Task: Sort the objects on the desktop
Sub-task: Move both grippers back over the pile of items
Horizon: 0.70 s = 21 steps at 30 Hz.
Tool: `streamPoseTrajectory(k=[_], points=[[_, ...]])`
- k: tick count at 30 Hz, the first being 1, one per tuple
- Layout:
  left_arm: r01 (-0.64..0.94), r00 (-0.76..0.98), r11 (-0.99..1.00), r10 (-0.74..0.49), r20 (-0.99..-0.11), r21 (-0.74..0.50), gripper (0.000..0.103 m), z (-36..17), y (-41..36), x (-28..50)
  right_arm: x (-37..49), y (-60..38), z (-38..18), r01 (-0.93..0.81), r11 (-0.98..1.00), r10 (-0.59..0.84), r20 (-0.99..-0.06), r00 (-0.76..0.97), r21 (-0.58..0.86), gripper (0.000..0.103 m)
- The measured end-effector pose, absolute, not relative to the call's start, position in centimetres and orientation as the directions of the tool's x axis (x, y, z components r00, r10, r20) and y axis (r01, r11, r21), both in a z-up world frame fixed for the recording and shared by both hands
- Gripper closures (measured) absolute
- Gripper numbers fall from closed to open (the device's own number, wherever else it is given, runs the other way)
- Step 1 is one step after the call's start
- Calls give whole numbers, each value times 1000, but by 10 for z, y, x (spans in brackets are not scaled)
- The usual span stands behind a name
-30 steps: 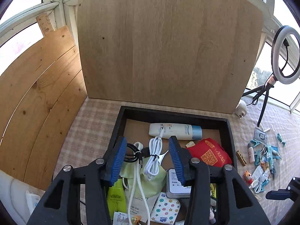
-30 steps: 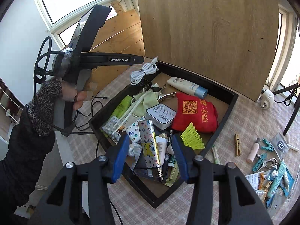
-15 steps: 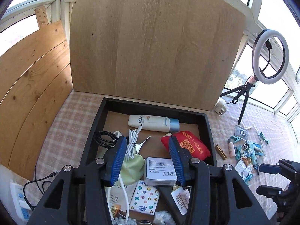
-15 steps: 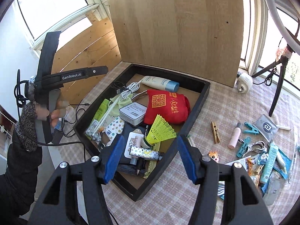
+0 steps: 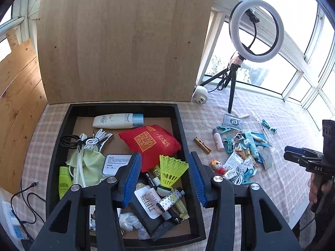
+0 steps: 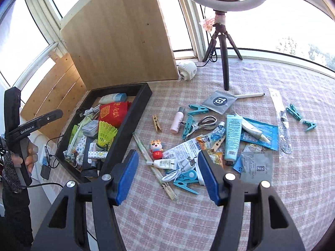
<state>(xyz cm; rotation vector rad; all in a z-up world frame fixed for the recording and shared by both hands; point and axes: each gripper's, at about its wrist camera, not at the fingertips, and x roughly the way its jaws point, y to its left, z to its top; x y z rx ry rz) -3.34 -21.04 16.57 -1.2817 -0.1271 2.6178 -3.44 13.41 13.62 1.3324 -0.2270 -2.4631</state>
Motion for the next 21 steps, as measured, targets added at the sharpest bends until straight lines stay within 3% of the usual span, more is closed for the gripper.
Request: streamPoseTrajectory(k=[9,17,21], points=[[-411,-526,-899,371,-765,-154,58,177,-64,-53,-26,273,138,78,-983,-180,-822,-541,164,45],[-585,-393,-792,465,-793,-174,56,157,93,-79,-47,372,123,108,-993,-96,-858,-505,48,45],[-633,-310,-747,485,-817,-204,49,135,163,-97,-73,402,111,188,-982,-119,-864,-489,28,45]])
